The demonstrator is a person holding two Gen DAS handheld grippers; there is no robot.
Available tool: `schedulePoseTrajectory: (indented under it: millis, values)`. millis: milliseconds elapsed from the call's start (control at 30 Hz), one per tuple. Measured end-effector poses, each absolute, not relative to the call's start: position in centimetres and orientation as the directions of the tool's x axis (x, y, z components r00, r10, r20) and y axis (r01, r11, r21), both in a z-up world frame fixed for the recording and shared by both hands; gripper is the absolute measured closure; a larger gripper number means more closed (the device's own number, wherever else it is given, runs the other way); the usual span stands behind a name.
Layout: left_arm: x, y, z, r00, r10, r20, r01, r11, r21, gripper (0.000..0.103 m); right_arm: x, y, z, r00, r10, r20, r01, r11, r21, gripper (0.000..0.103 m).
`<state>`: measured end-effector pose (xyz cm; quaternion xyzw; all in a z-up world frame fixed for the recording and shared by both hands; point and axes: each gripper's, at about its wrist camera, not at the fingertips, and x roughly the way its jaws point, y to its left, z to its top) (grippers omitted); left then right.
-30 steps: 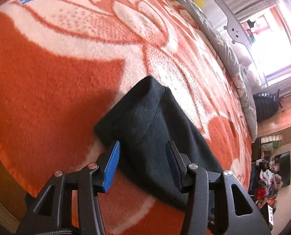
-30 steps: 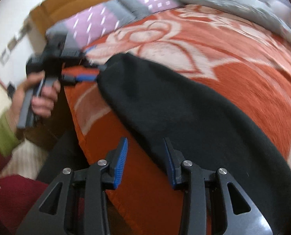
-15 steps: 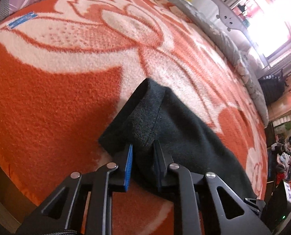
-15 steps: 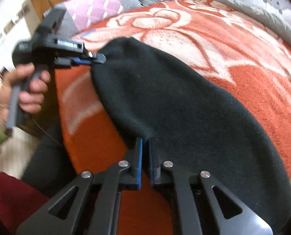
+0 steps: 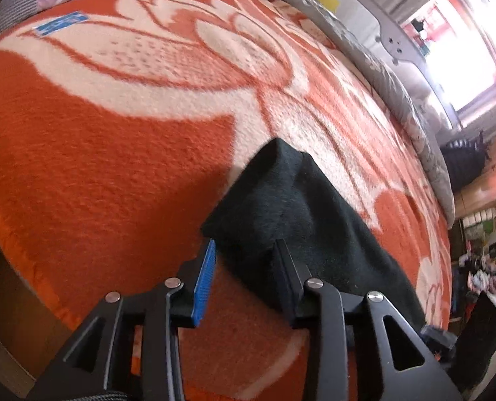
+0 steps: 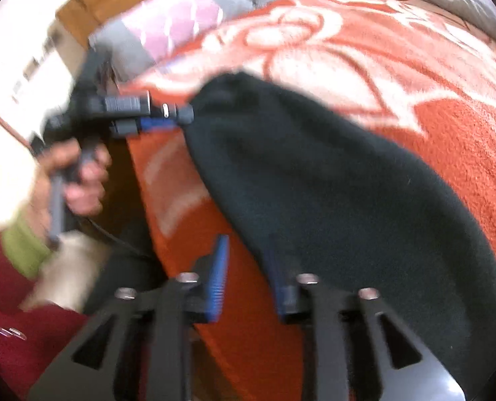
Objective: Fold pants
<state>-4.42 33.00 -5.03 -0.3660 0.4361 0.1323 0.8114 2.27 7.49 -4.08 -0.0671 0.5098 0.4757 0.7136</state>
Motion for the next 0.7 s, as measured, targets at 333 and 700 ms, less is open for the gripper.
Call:
schedulePoseTrajectory:
  millis: [333,700]
  values:
    - [-4.5,33.1,-6.9,0.556,-0.186,-0.81,-0.566,0.629,-0.533,0.051,16.9,5.5,-7.1,0.11,0.529,-0.842,-0.535,0.745,0.398,0.051]
    - [-1.8,32.3,-8.6,0.56,-0.174,-0.81,-0.55,0.653,-0.521,0.063,13.4,10.0,-10.0,0.024,0.377,-0.926,-0.731,0.638,0.241,0.082]
